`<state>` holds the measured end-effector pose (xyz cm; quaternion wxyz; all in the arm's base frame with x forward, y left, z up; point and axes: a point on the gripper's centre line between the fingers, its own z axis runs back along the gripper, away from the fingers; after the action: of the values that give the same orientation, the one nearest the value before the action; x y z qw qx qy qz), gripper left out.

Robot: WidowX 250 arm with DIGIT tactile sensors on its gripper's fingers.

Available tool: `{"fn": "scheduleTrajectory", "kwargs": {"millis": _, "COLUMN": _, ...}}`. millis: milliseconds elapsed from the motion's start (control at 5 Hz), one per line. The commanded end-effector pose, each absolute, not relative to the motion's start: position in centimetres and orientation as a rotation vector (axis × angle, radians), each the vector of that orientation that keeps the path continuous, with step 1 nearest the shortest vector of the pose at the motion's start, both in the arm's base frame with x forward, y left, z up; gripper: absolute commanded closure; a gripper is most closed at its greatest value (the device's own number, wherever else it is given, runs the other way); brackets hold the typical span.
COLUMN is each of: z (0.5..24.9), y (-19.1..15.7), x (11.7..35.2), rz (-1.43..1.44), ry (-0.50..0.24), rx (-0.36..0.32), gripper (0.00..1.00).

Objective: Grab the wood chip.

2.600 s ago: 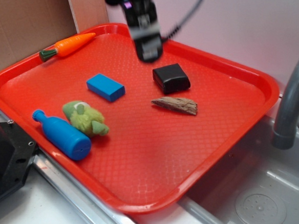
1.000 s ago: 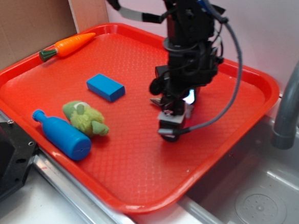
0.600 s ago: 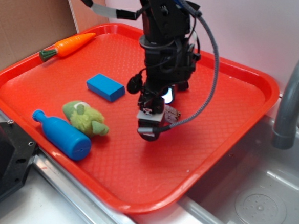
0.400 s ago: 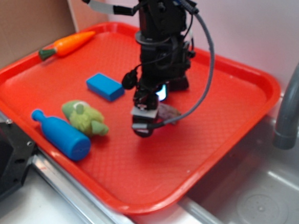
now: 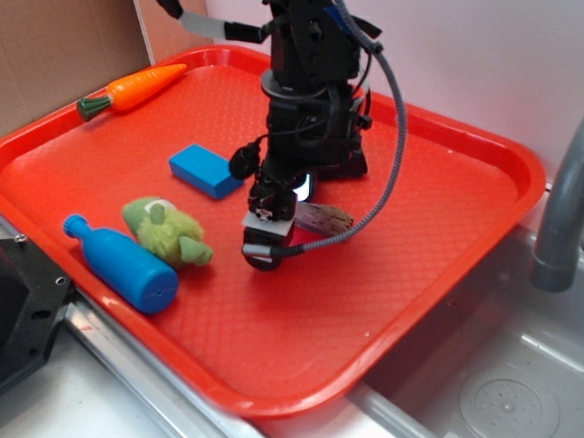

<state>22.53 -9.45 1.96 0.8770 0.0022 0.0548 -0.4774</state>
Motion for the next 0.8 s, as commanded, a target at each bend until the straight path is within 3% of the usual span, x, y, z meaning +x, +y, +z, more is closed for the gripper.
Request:
{"fn": "scheduleTrajectory", "kwargs": {"millis": 0, "z": 1.5, "y": -11.8, "x": 23.7, "rz": -1.033, "ry": 0.124, "rx": 0.008, "gripper": 1.0}}
{"fn": "scheduleTrajectory", "kwargs": {"millis": 400, "z": 3.1, "y": -11.5, "x": 23.2, "rz": -0.986, "ry": 0.088, "rx": 0.016, "gripper": 1.0}}
{"fn": "scheduleTrajectory", "kwargs": {"millis": 600, "z": 7.6, "y": -11.7, "x": 22.8, "rz": -0.835, "ry": 0.076, "rx": 0.016, "gripper": 1.0}}
